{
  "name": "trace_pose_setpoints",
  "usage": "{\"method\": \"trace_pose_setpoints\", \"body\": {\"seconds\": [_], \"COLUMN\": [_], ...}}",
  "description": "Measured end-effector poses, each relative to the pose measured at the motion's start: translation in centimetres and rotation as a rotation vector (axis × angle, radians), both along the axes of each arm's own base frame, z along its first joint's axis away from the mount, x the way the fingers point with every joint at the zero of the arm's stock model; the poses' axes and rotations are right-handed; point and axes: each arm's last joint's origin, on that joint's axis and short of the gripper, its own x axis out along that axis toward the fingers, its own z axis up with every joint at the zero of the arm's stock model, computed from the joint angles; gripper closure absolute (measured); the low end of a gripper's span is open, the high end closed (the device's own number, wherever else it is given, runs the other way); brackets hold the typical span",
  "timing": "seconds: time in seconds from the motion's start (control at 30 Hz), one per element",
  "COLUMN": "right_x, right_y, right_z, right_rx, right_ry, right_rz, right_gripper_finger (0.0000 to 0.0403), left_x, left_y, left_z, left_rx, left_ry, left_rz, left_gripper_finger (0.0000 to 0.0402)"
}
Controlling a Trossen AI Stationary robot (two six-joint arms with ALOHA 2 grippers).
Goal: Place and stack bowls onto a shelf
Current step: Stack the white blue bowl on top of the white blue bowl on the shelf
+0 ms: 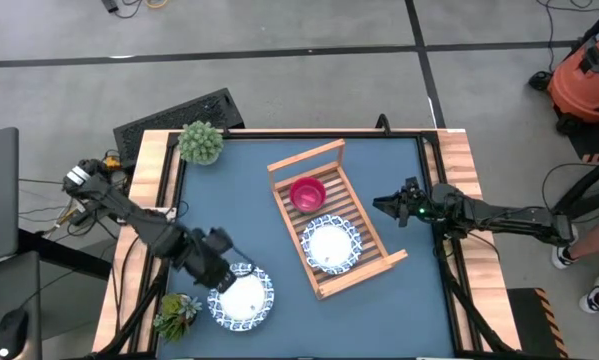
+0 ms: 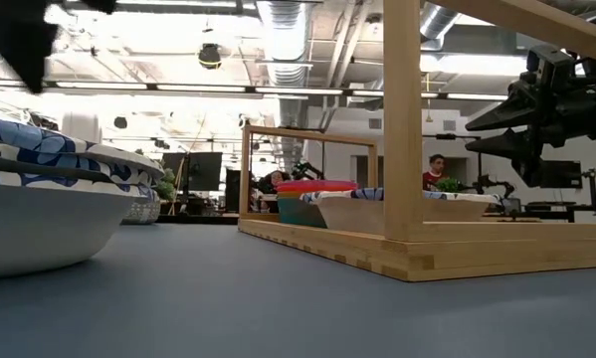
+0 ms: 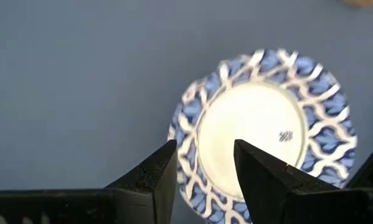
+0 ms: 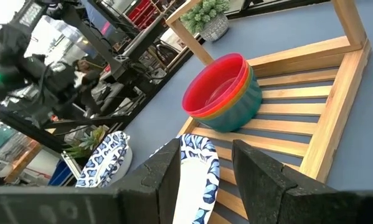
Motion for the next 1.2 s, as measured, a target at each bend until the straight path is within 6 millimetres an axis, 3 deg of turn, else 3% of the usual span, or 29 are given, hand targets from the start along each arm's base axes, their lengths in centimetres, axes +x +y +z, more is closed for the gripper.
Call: {"method": "trace_pose_setpoints", "body": {"seconds": [0.2,0.5,1.03,1.2], "right_x": [0.0,0.0,0.0,0.0], "right_y": [0.0,0.0,0.0,0.0], "right_z": [0.0,0.0,0.0,0.0], "right_rx": [-0.001,0.016,0.015,0.015], "right_ry": [0.000,-0.003,-0.003,-0.002], "right_rz": [0.000,-0.004,-0.004,-0.004], "right_gripper_finger": [0.0232,0.0232,0.0232,0.0232], "left_x": [-1.4,-2.7,-1.7,-1.7], "left_y": [-1.2,-2.8,-4.5,-4.5], "left_z": [-2.4,-2.9,-5.5,-5.4], "left_rx": [-0.012,-0.095,-0.095,-0.095], "left_ry": [0.034,0.076,0.172,0.170], "left_rz": [0.016,0.068,0.056,0.062], "left_gripper_finger": [0.0260,0.0260,0.0261,0.0295]}}
